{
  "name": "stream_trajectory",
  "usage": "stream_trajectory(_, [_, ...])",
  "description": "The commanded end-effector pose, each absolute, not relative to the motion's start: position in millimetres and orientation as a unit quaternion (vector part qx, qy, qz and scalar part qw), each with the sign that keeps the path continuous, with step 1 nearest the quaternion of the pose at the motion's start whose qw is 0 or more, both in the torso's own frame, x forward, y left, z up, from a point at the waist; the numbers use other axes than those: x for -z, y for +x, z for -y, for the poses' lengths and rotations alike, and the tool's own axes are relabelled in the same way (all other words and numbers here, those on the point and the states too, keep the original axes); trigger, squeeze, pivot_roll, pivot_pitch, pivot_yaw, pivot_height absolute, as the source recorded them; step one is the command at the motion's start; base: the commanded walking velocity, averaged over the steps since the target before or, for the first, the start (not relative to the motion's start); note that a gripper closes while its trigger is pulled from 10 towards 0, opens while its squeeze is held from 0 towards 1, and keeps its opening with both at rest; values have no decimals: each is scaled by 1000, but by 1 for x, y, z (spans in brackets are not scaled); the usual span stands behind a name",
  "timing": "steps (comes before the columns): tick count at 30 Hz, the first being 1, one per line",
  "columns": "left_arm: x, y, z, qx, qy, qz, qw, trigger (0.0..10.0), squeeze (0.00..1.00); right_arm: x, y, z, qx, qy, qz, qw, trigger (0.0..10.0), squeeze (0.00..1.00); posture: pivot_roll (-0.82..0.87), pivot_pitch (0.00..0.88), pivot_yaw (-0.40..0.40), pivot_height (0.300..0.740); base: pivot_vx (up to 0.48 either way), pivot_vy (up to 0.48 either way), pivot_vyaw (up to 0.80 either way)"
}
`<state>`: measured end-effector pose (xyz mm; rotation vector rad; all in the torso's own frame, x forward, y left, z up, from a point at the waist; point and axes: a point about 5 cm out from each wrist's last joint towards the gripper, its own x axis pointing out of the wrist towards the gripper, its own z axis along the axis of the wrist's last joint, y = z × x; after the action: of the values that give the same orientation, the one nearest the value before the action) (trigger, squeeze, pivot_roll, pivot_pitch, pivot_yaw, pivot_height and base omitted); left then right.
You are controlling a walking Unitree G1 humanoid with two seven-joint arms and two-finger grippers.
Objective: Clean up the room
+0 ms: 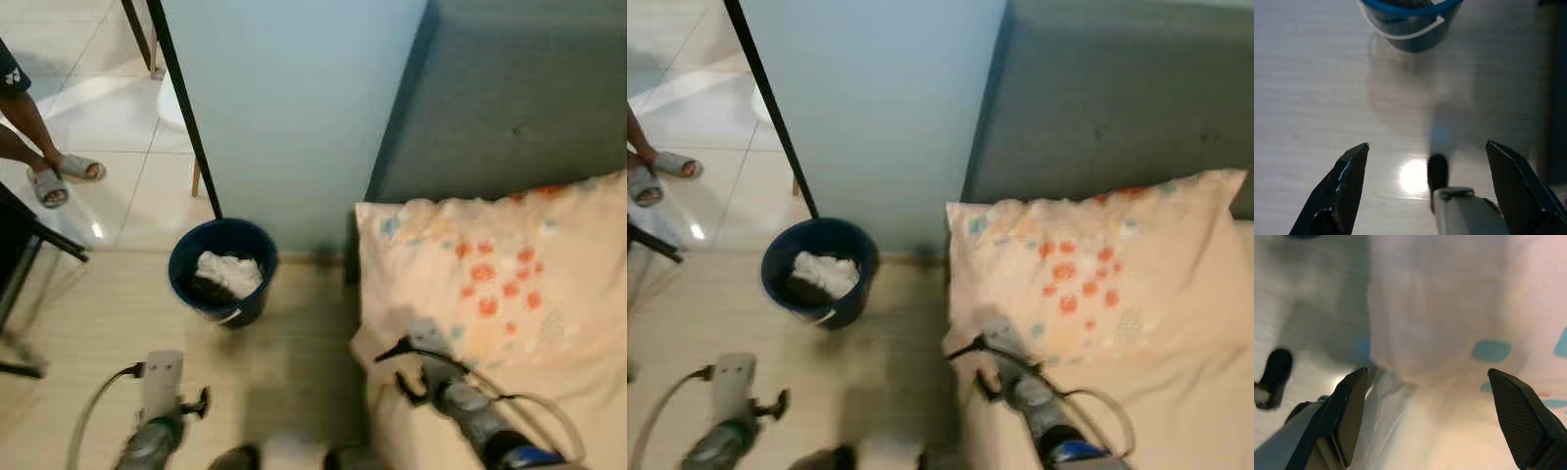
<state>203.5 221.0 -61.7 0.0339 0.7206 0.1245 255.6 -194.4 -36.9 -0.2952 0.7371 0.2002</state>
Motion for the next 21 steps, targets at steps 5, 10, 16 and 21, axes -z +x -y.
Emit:
stream_trajectory(5, [70,192,-213,-30,40,-377,925,10000,0,56,227,200,-89,-120,-406,902,10000,0,-88,76,48,740,403,0,-301])
stream_trajectory(10, [75,184,-211,-31,45,-388,920,10000,0,56,227,202,-84,-117,-408,902,10000,0,-87,78,48,740,313,0,0])
stream_trajectory(16, [76,181,-212,-46,42,-388,919,10000,0,54,230,204,-82,-112,-404,904,10000,0,-87,75,48,740,189,0,0])
stream_trajectory(21, [77,179,-210,-41,41,-393,918,10000,0,49,235,214,-45,-106,-396,911,10000,0,-87,72,46,740,0,0,-160])
